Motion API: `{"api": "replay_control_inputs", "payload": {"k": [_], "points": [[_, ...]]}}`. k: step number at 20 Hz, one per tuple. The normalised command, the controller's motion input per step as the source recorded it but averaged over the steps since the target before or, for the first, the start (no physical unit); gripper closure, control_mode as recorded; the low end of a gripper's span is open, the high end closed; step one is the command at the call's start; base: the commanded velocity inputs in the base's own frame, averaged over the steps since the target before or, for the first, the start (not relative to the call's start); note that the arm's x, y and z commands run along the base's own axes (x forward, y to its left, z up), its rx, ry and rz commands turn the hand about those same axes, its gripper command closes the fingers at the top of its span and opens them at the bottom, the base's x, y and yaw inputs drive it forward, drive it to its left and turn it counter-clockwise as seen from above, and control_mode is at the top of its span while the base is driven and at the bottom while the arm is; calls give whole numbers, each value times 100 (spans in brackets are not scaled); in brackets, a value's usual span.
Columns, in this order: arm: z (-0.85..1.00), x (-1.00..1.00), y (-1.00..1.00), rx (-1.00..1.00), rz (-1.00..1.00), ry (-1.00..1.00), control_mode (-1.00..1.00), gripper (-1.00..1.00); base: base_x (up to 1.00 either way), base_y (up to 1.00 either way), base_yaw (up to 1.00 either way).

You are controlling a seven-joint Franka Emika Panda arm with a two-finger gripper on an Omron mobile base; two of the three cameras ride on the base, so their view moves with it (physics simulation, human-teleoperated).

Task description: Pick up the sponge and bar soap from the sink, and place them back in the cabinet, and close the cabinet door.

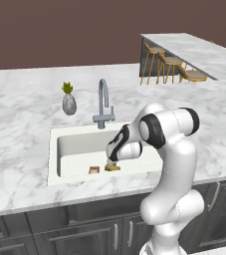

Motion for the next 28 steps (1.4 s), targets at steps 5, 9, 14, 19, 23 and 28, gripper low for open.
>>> {"api": "replay_control_inputs", "payload": {"k": [5, 9, 14, 19, 23, 28], "points": [[-8, 1, 3, 0, 0, 0, -100, -100, 0, 0, 0], [-11, 0, 4, 0, 0, 0, -100, -100, 0, 0, 0], [-10, 0, 4, 0, 0, 0, -100, -100, 0, 0, 0], [-11, 0, 5, 0, 0, 0, -100, -100, 0, 0, 0], [-11, 0, 6, 0, 0, 1, -100, -100, 0, 0, 0], [-8, 0, 4, 0, 0, 0, -100, -100, 0, 0, 0]]}}
